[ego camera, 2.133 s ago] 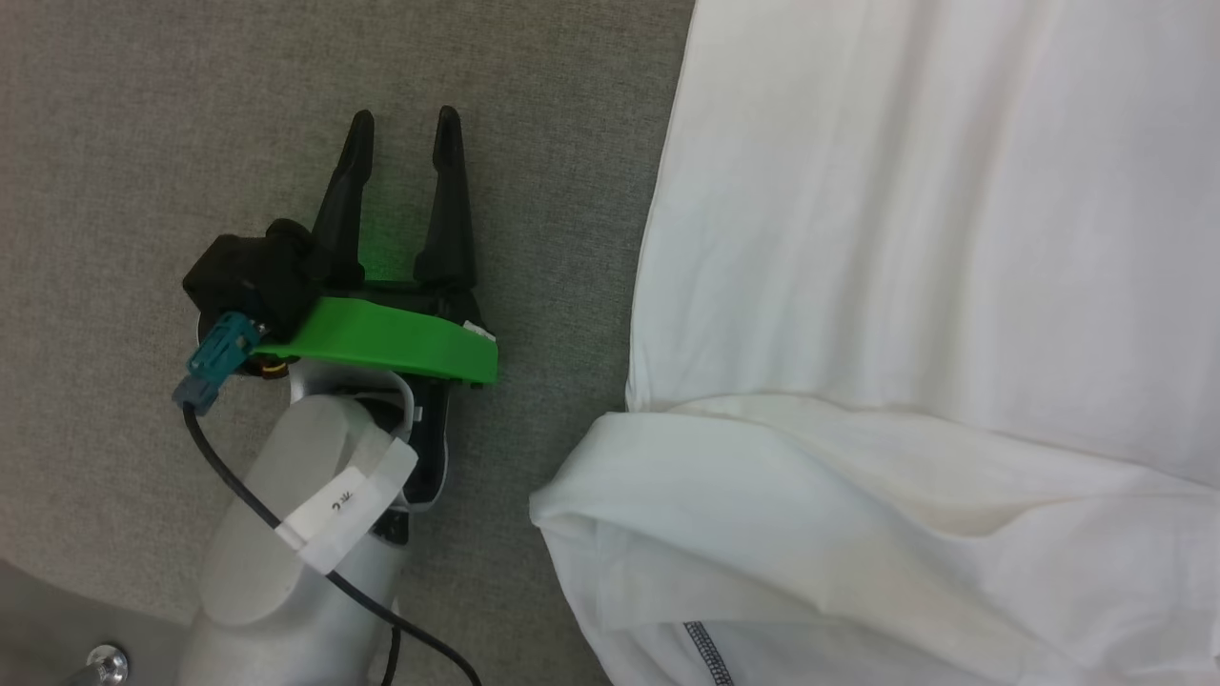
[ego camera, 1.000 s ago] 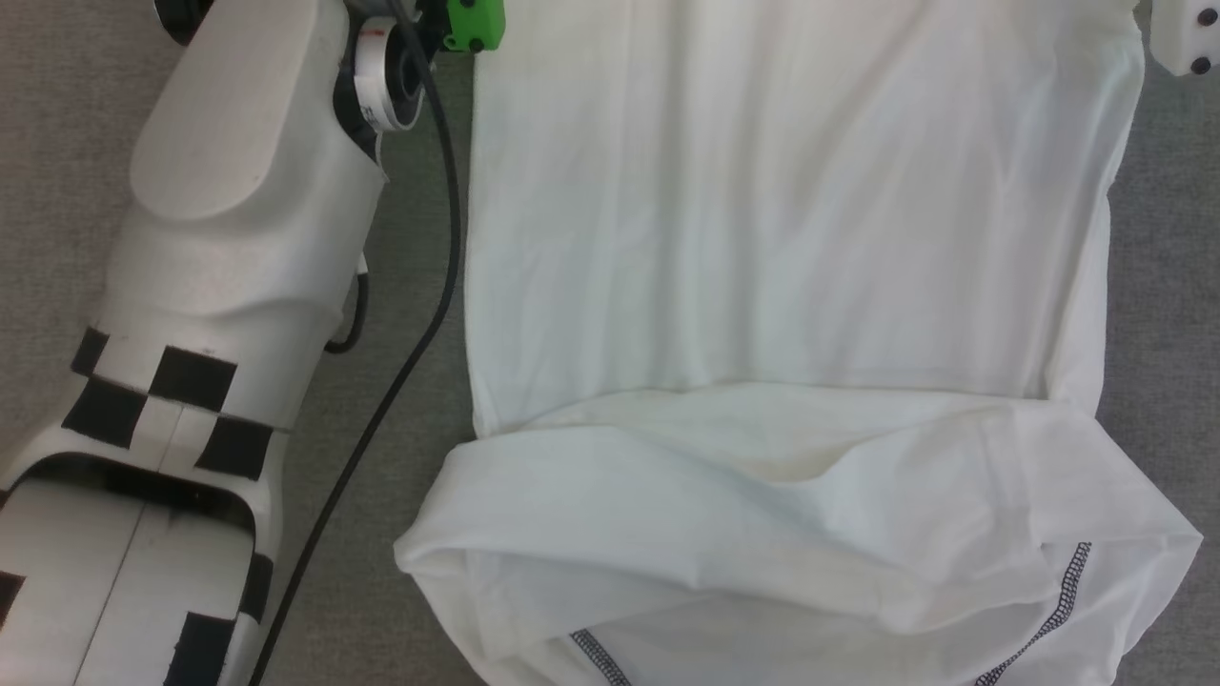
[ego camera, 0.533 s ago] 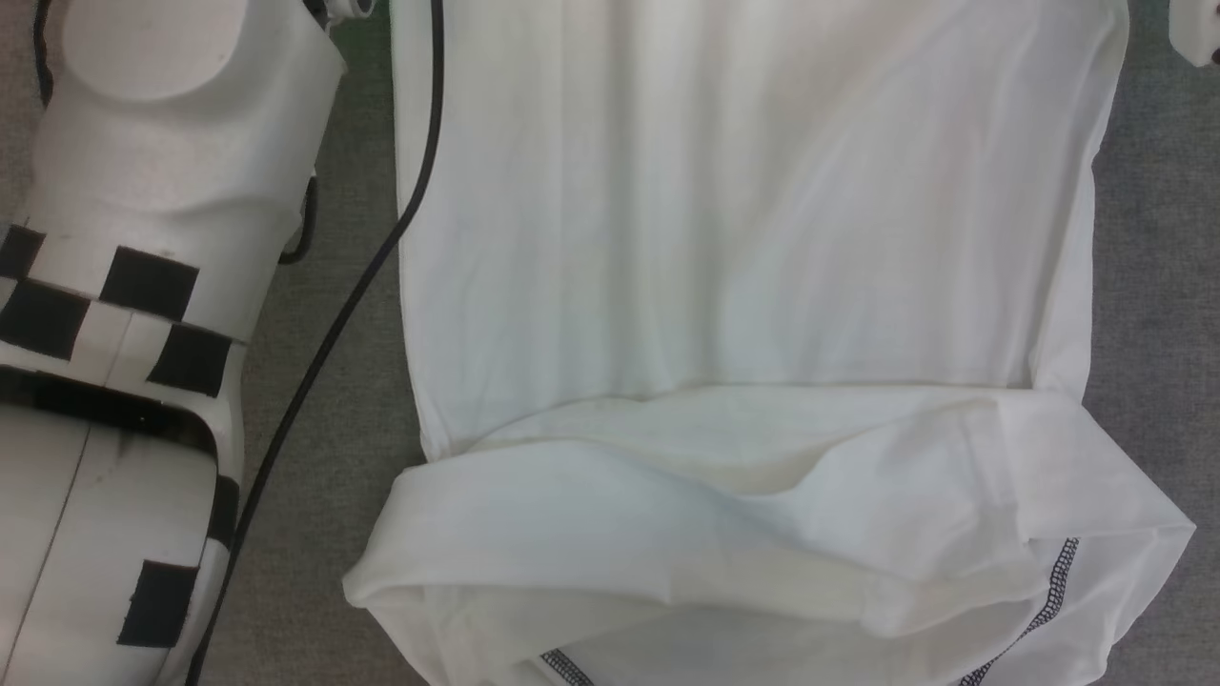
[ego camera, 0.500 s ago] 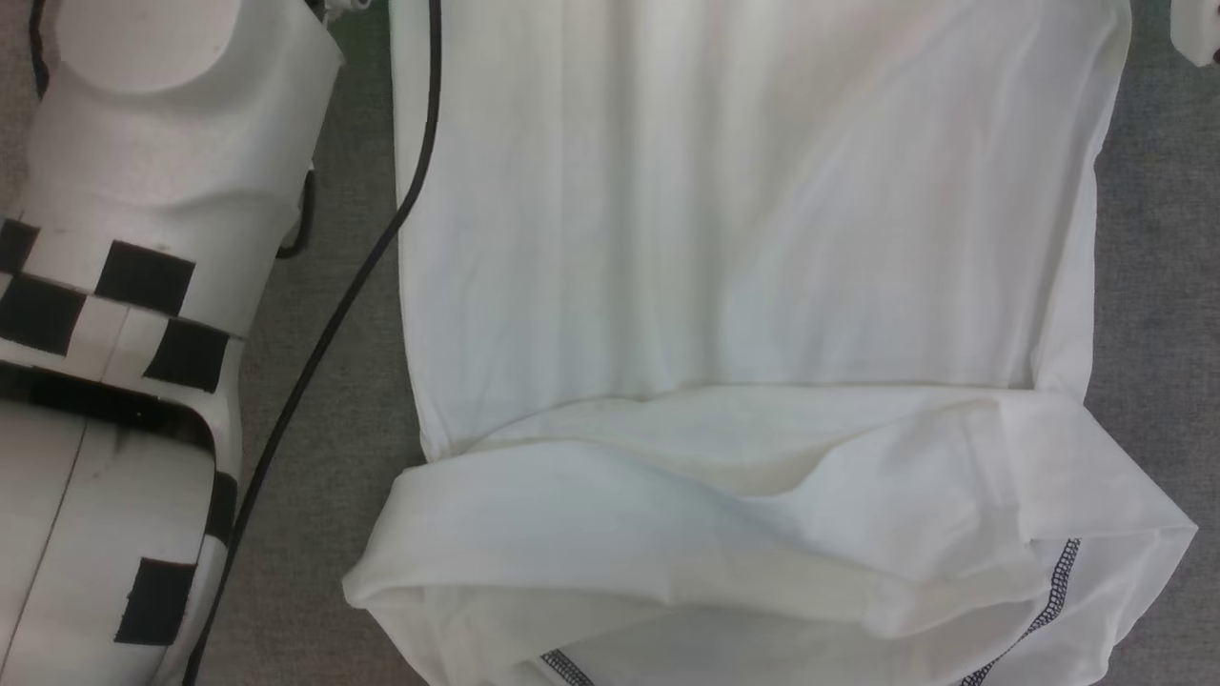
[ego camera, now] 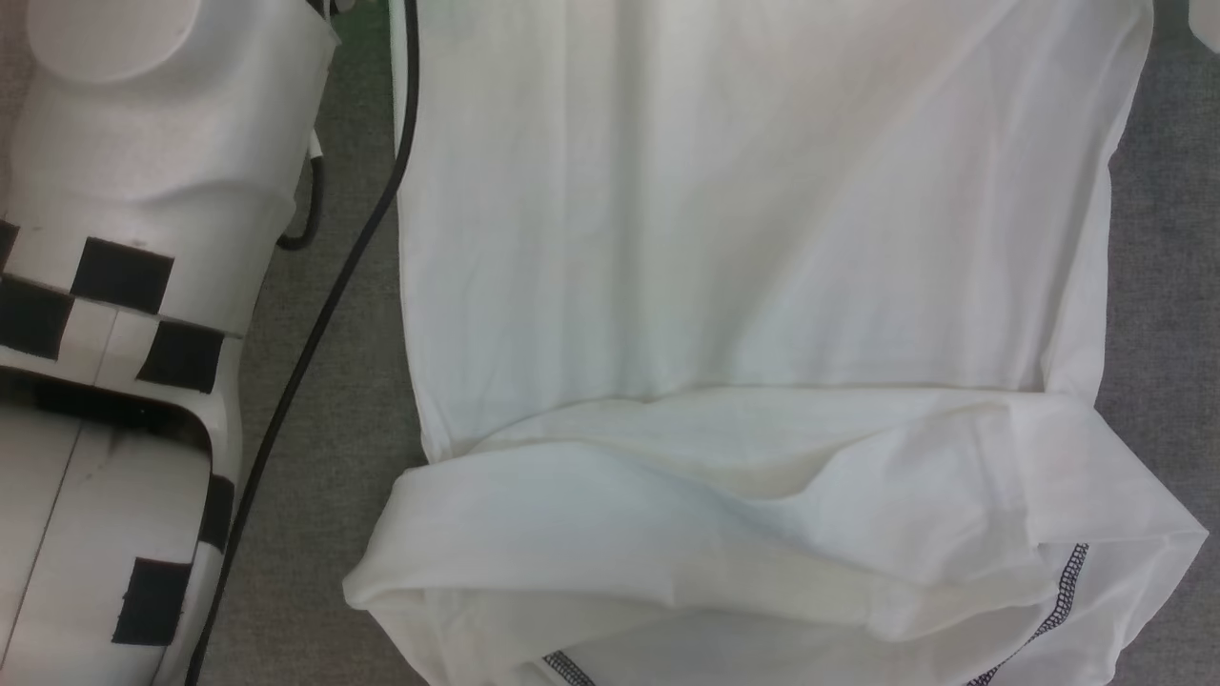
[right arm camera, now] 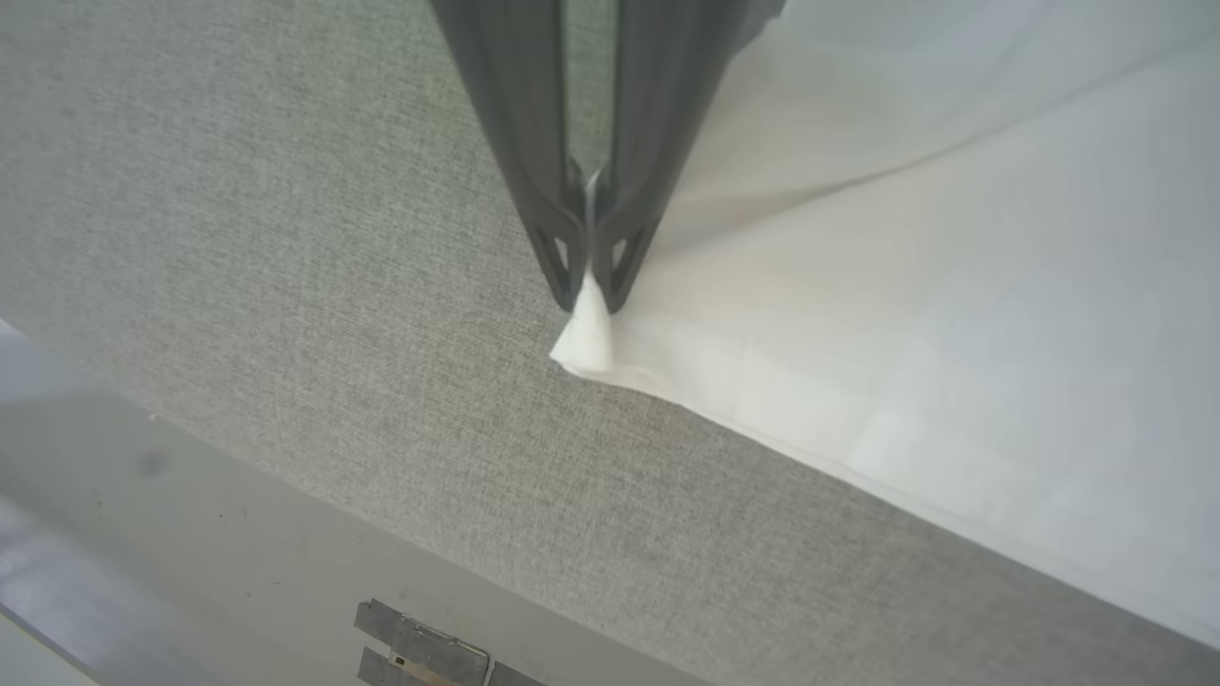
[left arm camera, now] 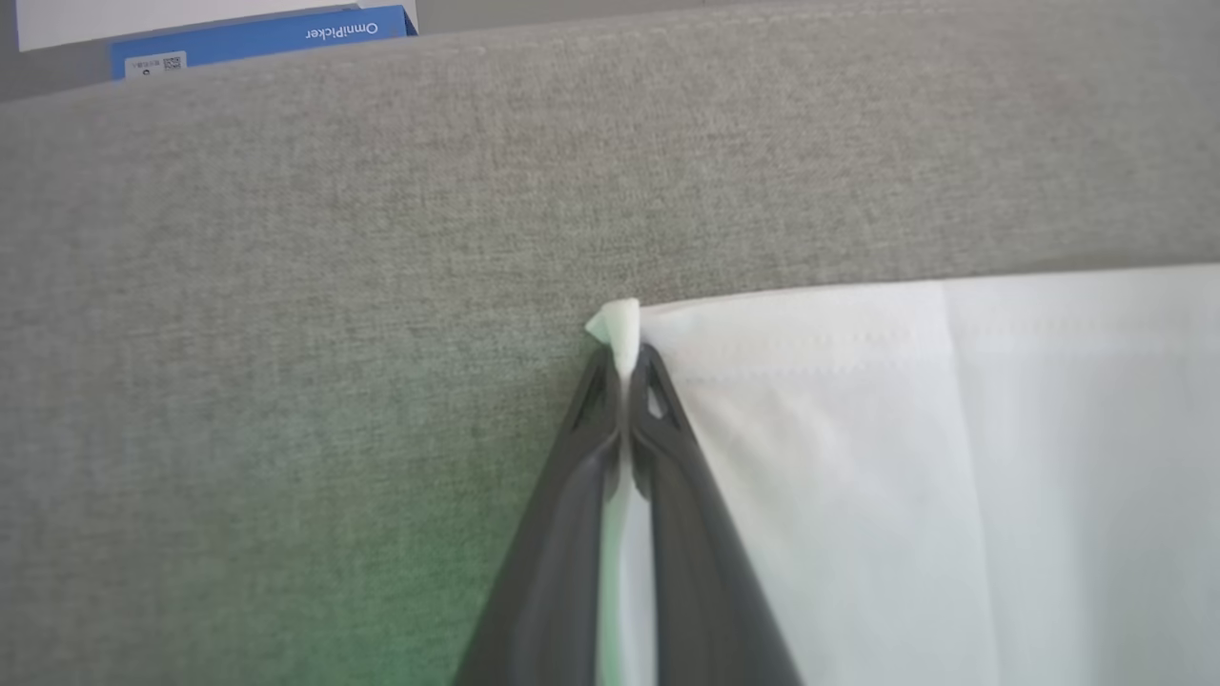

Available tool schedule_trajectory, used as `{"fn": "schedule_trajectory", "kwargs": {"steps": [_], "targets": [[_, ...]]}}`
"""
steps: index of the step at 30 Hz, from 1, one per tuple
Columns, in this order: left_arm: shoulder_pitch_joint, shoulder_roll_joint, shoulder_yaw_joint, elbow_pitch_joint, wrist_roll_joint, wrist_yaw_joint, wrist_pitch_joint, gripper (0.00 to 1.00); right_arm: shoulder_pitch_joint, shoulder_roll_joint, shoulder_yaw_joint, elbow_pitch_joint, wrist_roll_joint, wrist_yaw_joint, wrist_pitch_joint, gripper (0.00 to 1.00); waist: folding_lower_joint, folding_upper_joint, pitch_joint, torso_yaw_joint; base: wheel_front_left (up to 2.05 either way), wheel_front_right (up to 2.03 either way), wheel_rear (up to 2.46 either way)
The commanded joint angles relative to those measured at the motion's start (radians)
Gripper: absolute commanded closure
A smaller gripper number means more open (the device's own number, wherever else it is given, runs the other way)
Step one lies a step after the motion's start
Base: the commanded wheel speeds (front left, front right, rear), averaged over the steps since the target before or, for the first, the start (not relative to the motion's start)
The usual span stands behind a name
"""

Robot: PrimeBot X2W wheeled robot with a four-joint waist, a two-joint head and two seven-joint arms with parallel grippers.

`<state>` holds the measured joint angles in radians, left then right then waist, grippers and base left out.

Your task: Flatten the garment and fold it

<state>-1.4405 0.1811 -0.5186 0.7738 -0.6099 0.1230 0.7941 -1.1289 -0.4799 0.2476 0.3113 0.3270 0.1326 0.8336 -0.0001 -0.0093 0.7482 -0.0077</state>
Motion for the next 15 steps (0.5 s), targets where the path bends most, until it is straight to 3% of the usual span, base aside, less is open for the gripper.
{"fn": "schedule_trajectory", "kwargs": {"steps": [1,15], "targets": [[0.09,-0.024,-0.005,0.022,-0.031,-0.011,-0.003,1.0,-0.01,-0.004,-0.005,0.008,0.001,-0.002,-0.012,1.0,0.0001,0.009,-0.006,0.004,0.0,0.0,0.0],[0.107,0.017,0.144,-0.098,-0.137,-0.044,-0.201,1.0,0.008,-0.004,-0.079,0.061,-0.02,-0.002,-0.11,1.0,0.0001,0.009,-0.155,0.05,0.0,0.0,0.0]]}}
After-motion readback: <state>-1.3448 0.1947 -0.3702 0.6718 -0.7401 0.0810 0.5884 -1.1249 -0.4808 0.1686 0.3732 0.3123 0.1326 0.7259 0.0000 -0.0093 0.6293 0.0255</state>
